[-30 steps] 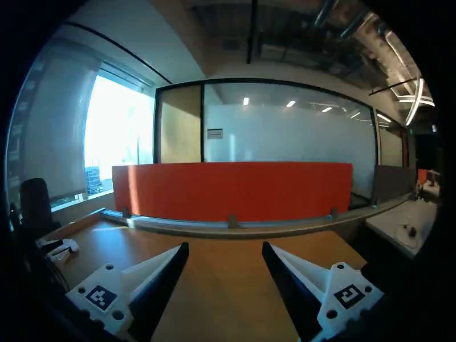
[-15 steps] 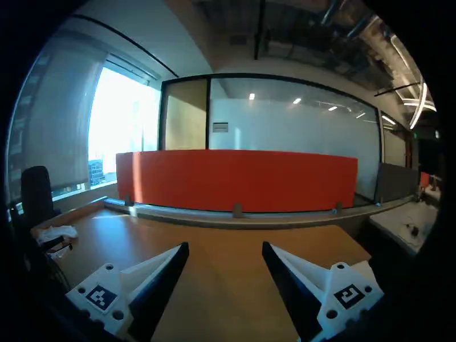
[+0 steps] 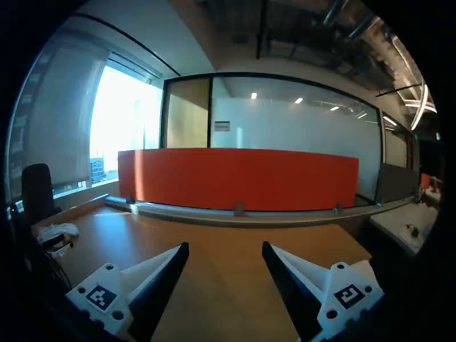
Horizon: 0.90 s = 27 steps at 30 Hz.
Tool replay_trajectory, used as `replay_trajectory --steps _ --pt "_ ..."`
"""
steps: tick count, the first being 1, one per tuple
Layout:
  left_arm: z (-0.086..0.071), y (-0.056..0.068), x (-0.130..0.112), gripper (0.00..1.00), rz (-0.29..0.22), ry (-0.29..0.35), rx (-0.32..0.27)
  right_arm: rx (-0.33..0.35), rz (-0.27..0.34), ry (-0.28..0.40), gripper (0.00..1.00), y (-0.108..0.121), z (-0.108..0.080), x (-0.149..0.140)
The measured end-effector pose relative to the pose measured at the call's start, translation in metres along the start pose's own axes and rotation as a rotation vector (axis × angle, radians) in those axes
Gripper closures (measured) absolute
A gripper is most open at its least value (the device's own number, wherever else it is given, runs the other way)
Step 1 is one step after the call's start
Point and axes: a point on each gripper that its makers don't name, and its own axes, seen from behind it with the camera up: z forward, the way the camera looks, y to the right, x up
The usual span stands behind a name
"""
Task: Fold towel
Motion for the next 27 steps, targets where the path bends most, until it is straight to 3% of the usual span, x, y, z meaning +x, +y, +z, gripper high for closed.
replay_trajectory --steps 17,19,21,27 --pt "-0.001 -0.001 0.001 0.19 0.003 0.018 0.004 -0.021 0.014 0.028 0.01 0.014 -0.001 0.007" --pt "-0.001 0.000 0.000 0.16 0.003 0.018 0.004 -0.034 0.010 0.040 0.01 0.021 -0.001 0.010" --pt "0.000 0.000 -0.001 0.02 0.003 0.018 0.005 -0.050 0.005 0.054 0.00 0.028 -0.002 0.014" --pt "0.000 0.000 -0.003 0.01 0.003 0.018 0.005 -0.091 -0.010 0.074 0.01 0.051 -0.008 0.014"
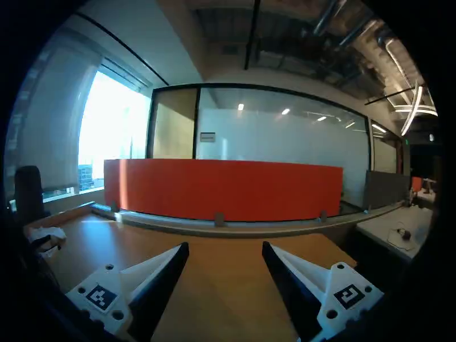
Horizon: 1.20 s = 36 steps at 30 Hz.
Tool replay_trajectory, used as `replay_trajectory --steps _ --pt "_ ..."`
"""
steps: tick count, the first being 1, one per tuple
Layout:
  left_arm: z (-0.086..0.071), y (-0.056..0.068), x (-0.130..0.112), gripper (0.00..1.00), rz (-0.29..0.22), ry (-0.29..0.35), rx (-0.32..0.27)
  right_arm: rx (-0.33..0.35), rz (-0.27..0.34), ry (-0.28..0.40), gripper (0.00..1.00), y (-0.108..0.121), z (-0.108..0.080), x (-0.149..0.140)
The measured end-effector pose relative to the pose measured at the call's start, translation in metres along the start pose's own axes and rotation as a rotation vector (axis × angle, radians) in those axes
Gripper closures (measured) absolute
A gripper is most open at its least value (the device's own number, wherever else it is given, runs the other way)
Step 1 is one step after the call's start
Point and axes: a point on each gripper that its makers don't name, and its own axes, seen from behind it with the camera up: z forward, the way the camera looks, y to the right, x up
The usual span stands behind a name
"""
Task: Fold towel
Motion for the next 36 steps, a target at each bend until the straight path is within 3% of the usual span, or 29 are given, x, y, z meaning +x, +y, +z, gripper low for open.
replay_trajectory --steps 6,27,36 --pt "0.001 0.000 -0.002 0.01 -0.001 0.001 0.000 -0.023 -0.003 0.024 0.01 0.020 -0.002 -0.006" --pt "0.002 0.002 -0.005 0.01 -0.001 0.002 0.000 -0.068 0.105 0.057 0.01 0.065 -0.004 -0.084" --pt "0.002 0.002 -0.005 0.01 -0.001 0.002 0.000 -0.053 0.128 0.059 0.01 0.060 0.001 -0.108"
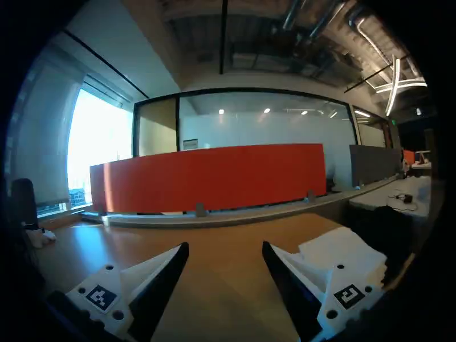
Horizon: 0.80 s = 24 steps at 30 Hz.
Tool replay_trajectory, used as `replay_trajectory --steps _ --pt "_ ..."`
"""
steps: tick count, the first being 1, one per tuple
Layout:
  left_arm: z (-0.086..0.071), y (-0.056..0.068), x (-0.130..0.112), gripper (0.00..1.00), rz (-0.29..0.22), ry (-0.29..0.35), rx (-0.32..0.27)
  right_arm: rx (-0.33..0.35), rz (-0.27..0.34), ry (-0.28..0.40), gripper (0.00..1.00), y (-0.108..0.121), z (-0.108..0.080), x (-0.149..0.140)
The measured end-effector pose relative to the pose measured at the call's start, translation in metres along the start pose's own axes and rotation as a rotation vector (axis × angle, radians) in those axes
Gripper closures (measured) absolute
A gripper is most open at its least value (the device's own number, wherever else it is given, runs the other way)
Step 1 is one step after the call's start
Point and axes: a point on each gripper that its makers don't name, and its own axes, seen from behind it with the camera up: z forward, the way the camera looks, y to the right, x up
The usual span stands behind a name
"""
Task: Fold towel
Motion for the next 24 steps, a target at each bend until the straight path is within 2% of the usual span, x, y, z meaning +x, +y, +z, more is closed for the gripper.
replay_trajectory --steps 14,24 --pt "0.000 0.000 0.000 0.01 0.000 0.000 0.000 0.022 -0.070 -0.014 0.01 -0.009 0.001 -0.032" --pt "0.000 0.001 -0.001 0.01 0.000 0.000 0.000 0.022 -0.077 -0.009 0.01 -0.013 -0.002 -0.037"
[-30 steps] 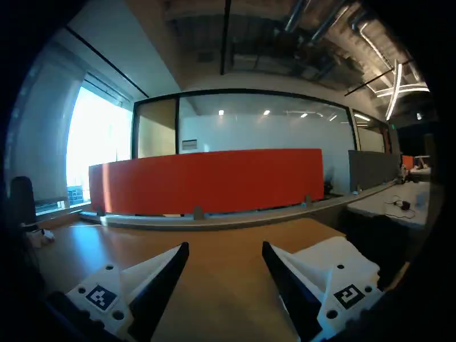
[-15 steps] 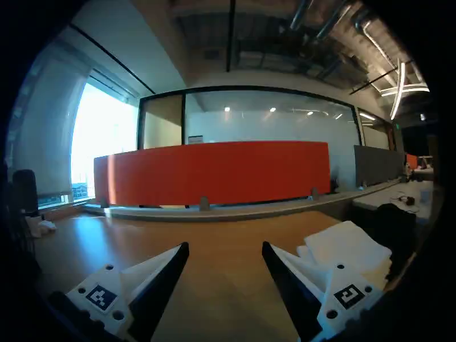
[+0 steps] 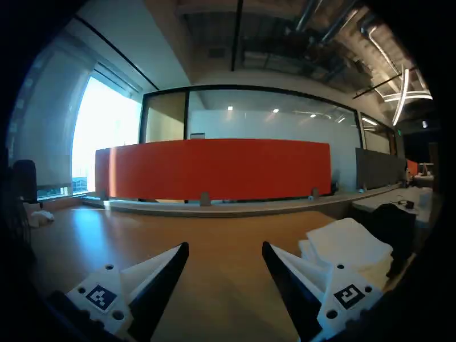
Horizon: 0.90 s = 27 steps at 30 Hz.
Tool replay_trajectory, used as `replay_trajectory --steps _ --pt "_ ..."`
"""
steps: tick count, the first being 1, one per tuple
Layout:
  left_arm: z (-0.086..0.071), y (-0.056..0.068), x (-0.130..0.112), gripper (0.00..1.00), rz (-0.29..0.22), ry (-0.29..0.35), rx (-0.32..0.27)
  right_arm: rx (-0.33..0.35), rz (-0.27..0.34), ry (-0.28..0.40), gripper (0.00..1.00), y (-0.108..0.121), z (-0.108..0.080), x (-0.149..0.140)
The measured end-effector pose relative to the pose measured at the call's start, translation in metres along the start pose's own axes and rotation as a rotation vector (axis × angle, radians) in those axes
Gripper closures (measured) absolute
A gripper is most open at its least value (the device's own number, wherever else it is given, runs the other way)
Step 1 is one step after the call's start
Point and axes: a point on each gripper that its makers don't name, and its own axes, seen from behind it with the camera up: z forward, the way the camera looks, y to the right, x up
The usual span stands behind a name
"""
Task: Fold towel
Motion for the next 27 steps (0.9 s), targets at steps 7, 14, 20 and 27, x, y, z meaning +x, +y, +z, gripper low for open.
replay_trajectory --steps 7,14,20,27 --pt "0.0000 0.0000 0.0001 0.01 0.000 0.000 0.000 0.003 -0.009 0.007 0.01 -0.0057 -0.0020 0.0030" --pt "0.0000 -0.0002 0.0000 0.01 0.000 0.000 0.000 0.004 -0.011 0.009 0.01 -0.0088 -0.0036 0.0054" --pt "0.0003 -0.0004 -0.0003 0.01 0.000 0.000 0.000 0.005 -0.010 0.010 0.00 -0.0082 -0.0043 0.0052" --pt "0.0005 -0.0007 0.0000 0.01 0.000 0.000 0.000 0.005 -0.010 0.009 0.01 -0.0083 -0.0045 0.0054"
